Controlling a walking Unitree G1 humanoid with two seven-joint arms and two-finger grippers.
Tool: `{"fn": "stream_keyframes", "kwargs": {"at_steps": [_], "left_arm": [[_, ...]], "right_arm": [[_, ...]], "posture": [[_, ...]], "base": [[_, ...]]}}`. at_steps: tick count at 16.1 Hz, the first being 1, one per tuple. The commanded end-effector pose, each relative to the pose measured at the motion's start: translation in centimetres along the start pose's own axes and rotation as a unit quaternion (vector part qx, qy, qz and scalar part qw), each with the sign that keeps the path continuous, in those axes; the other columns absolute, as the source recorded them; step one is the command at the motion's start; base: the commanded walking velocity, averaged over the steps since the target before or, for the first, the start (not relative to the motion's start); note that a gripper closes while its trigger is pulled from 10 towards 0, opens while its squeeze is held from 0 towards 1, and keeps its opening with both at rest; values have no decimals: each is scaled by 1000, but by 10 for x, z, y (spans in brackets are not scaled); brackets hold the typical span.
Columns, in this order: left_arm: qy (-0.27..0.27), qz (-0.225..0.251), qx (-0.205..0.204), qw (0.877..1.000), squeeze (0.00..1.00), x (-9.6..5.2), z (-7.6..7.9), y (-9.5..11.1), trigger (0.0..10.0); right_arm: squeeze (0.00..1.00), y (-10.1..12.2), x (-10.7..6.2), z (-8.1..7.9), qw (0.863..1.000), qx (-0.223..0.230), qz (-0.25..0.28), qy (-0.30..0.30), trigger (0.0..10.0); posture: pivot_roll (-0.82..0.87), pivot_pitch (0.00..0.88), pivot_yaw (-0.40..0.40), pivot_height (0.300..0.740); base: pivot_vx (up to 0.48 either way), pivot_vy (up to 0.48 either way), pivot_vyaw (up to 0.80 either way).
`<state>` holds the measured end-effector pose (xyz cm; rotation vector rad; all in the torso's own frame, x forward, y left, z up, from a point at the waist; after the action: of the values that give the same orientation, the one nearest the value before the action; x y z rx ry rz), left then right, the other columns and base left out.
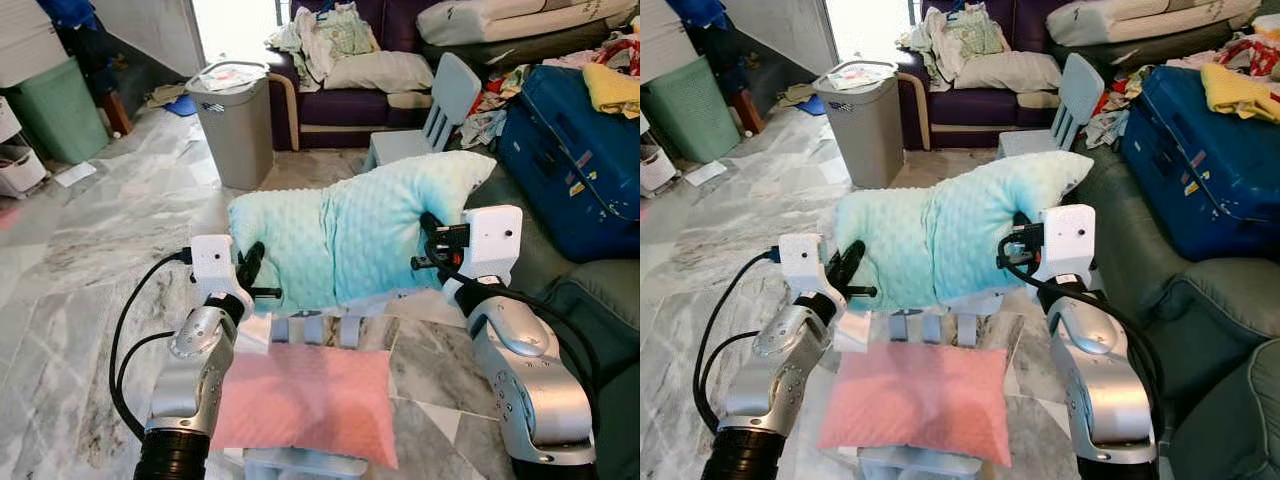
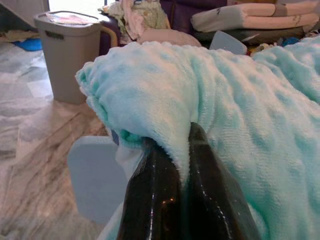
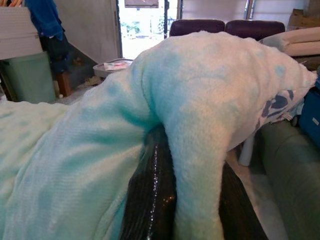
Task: Move the pillow to the sofa
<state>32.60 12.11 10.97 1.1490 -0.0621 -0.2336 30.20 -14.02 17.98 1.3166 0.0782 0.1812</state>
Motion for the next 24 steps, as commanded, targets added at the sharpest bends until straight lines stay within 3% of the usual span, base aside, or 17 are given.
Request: {"fn": "stream_keyframes", "kwargs": {"at_steps": [1,21,24], "left_arm": [[-8,8,2,1000,0,-1,2,7,10000],[-24,-8,14,1000,0,-1,3,10,10000],[-43,-11,13,999,0,-1,10,8,10000]], "right_arm": [[0,9,0,-2,1000,0,16,7,10000],[0,9,4,-7,1000,6,17,4,10000],[0,8,4,-7,1000,7,14,5,10000]], "posture": [[-160,0,50,740],[-139,0,72,740],[-139,0,71,740]], "base": [[0,420,0],[0,466,0],[0,0,0]]}}
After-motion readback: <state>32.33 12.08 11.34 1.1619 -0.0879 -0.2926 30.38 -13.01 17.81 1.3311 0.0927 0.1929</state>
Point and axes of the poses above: a point about 5 cm out from each wrist's last joint towards the gripper, its own x axis pointing out of the wrist towards the gripper, its own y axis along the axis of the wrist's last joint, z = x × y, the point moved 2 cm from there along x, pointing out of the wrist towards the gripper, and after that the axes turned 12 degrees about -x, right-handed, at the moved point
